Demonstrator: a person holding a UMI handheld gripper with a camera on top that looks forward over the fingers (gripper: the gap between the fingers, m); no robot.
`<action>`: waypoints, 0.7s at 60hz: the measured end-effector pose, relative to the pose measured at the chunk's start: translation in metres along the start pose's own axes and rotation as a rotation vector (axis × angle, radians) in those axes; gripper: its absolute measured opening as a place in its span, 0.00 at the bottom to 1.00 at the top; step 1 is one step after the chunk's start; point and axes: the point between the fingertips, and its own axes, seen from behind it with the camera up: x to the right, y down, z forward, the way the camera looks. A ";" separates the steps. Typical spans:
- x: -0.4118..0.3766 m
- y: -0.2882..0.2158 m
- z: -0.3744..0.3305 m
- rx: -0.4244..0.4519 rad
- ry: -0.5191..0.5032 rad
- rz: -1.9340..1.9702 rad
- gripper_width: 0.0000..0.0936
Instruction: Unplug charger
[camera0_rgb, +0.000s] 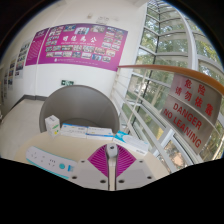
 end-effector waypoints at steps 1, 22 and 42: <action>0.001 0.012 0.003 -0.025 -0.001 -0.016 0.07; -0.005 0.092 -0.006 -0.166 -0.084 -0.058 0.66; -0.019 0.053 -0.153 -0.207 -0.135 0.139 0.91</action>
